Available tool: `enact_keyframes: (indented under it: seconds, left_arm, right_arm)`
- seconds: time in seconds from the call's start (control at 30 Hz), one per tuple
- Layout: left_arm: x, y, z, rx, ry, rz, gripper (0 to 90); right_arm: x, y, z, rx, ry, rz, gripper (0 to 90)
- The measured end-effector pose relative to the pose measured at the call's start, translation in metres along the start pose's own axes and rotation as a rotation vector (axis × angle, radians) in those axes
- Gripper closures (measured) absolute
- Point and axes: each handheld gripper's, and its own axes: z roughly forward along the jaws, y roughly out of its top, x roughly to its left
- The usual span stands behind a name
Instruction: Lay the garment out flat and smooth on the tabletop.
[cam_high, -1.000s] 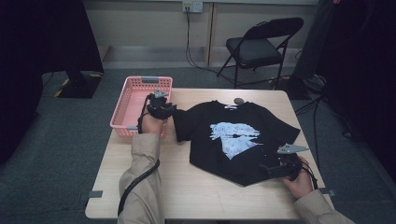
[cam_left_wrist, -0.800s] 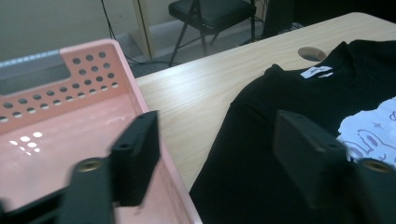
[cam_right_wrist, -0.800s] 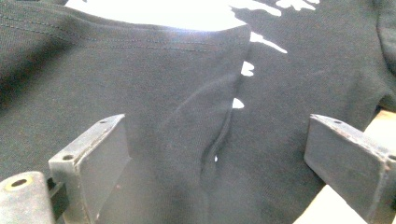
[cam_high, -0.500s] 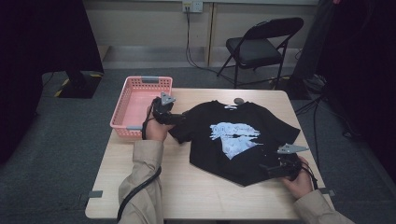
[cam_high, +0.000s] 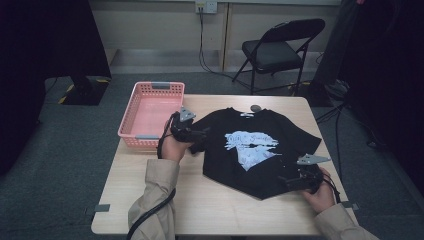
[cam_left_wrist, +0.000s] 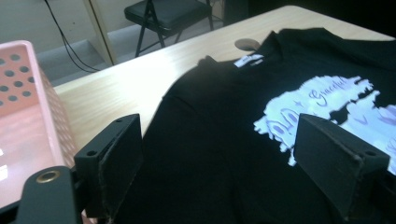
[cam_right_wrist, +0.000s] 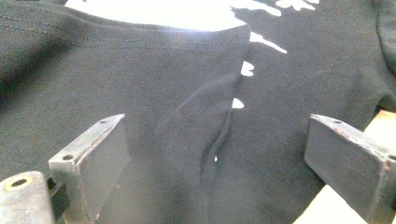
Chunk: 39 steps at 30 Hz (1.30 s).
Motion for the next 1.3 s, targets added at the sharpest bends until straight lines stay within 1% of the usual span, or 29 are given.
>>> enact_keyframes:
  seconds: [0.03, 0.17, 0.3, 0.33, 0.5, 0.53, 0.63, 0.8, 0.87, 0.9, 0.97, 1.1, 1.27, 1.3]
  left_arm:
    - [-0.003, -0.002, -0.001, -0.001, -0.012, 0.002, 15.5]
    - [-0.008, -0.008, -0.002, -0.01, -0.03, 0.0, 15.5]
    - [-0.012, -0.011, -0.004, -0.013, -0.042, 0.009, 15.5]
    - [-0.015, -0.013, -0.006, -0.015, -0.053, 0.011, 15.5]
    - [-0.02, -0.017, -0.008, -0.015, -0.067, 0.023, 15.5]
    - [-0.022, -0.02, -0.009, -0.013, -0.076, 0.024, 15.4]
    - [-0.025, -0.026, -0.009, -0.009, -0.082, 0.03, 15.5]
    - [-0.029, -0.033, -0.008, -0.006, -0.098, 0.028, 15.4]
    - [-0.031, -0.036, -0.008, -0.006, -0.101, 0.035, 15.5]
    - [-0.033, -0.039, -0.009, -0.005, -0.113, 0.032, 15.5]
    - [-0.034, -0.04, -0.009, -0.007, -0.108, 0.036, 15.5]
    - [-0.038, -0.046, -0.009, 0.001, -0.118, 0.039, 15.5]
    - [-0.043, -0.054, -0.009, 0.005, -0.135, 0.04, 15.5]
    - [-0.045, -0.057, -0.009, 0.009, -0.141, 0.043, 15.5]
  right_arm:
    - [0.0, 0.0, 0.0, 0.0, 0.0, 0.0, 6.4]
    - [0.0, 0.0, 0.0, 0.0, 0.0, 0.0, 6.4]
    - [0.0, 0.0, 0.0, 0.0, 0.0, 0.0, 6.4]
    - [0.0, 0.0, 0.0, 0.0, 0.0, 0.0, 6.4]
    - [0.0, 0.0, 0.0, 0.0, 0.0, 0.0, 6.4]
    - [0.0, 0.0, 0.0, 0.0, 0.0, 0.0, 6.4]
    - [0.0, 0.0, 0.0, 0.0, 0.0, 0.0, 6.4]
    - [0.0, 0.0, 0.0, 0.0, 0.0, 0.0, 6.4]
    - [0.0, 0.0, 0.0, 0.0, 0.0, 0.0, 6.4]
    - [0.0, 0.0, 0.0, 0.0, -0.001, 0.0, 6.4]
    - [0.0, 0.0, 0.0, 0.0, -0.001, 0.0, 6.4]
    - [0.0, 0.0, 0.0, 0.0, -0.001, 0.0, 6.4]
    - [0.0, 0.0, 0.0, 0.0, 0.0, 0.0, 6.4]
    - [0.0, 0.0, 0.0, 0.0, 0.0, 0.0, 6.4]
